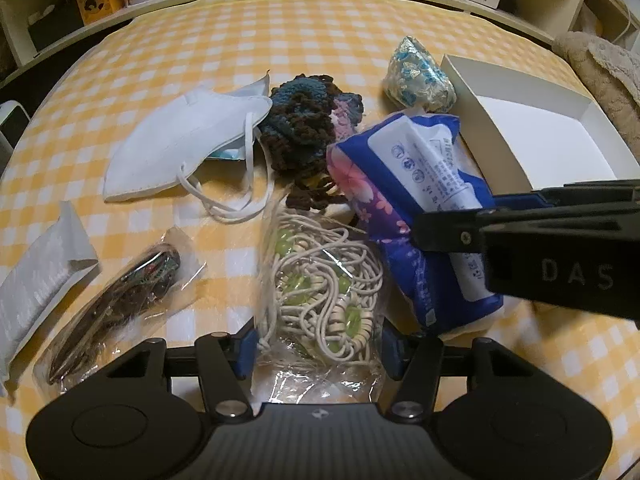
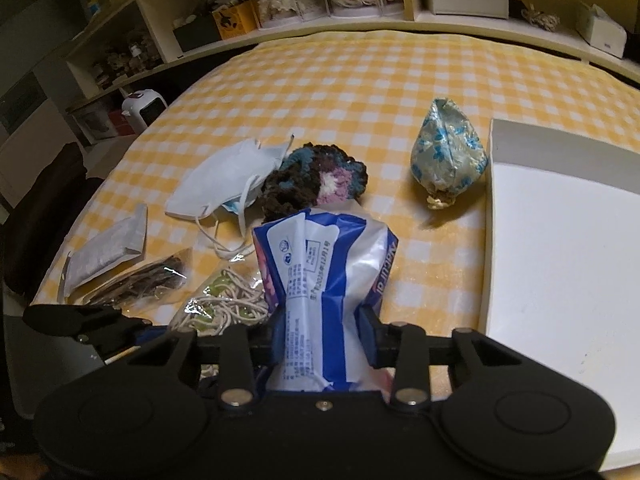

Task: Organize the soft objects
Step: 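Carry both held items over the white box and lower them inside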

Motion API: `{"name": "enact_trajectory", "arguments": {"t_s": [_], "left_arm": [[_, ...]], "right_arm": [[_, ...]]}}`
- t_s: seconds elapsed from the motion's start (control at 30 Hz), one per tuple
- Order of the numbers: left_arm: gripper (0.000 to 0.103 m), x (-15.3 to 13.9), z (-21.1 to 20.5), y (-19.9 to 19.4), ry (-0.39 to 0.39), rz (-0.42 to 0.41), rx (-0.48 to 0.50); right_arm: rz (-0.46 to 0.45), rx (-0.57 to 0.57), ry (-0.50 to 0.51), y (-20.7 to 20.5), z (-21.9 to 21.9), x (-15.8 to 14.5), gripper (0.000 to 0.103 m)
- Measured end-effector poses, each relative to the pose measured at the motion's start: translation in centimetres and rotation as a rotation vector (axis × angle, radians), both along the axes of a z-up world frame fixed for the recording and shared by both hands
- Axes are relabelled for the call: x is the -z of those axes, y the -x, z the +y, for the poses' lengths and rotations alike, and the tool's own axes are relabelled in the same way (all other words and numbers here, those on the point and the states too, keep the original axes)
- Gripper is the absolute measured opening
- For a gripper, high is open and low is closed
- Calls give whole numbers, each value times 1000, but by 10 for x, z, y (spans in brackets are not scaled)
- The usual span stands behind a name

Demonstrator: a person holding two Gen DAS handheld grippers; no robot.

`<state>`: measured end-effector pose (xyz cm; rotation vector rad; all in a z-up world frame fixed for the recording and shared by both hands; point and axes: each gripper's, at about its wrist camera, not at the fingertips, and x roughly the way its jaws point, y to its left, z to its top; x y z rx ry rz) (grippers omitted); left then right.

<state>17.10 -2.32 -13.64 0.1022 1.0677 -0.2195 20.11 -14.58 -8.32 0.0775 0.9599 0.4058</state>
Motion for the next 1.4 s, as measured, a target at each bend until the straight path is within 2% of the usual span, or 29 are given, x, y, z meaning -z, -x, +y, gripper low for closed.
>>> {"name": "enact_trajectory", "arguments": {"t_s": [0.27,0.6,0.77,1.0,1.27,1.4], "left_arm": [[58,-8,4,7,36,-22,-27],[58,-52,16,20,123,-190,-114],[58,-79,13,27,170,-250,-137],[58,-109,-18,37,227,-303,-118],[59,-121,-70,36,282,-324,-81],[59,-121,-102,35,317,-302,-58]], "right_arm": [[-86,42,-68,10,-14,-24,38],[-211,109,-147,29,-50,-70,39],[-254,119,-140,38,-71,-91,39],[-294,163,-118,48,-112,-107,40],[-323,233,-80,62,-176,-117,41],[-322,272,-58,67,-211,-116,41]]}}
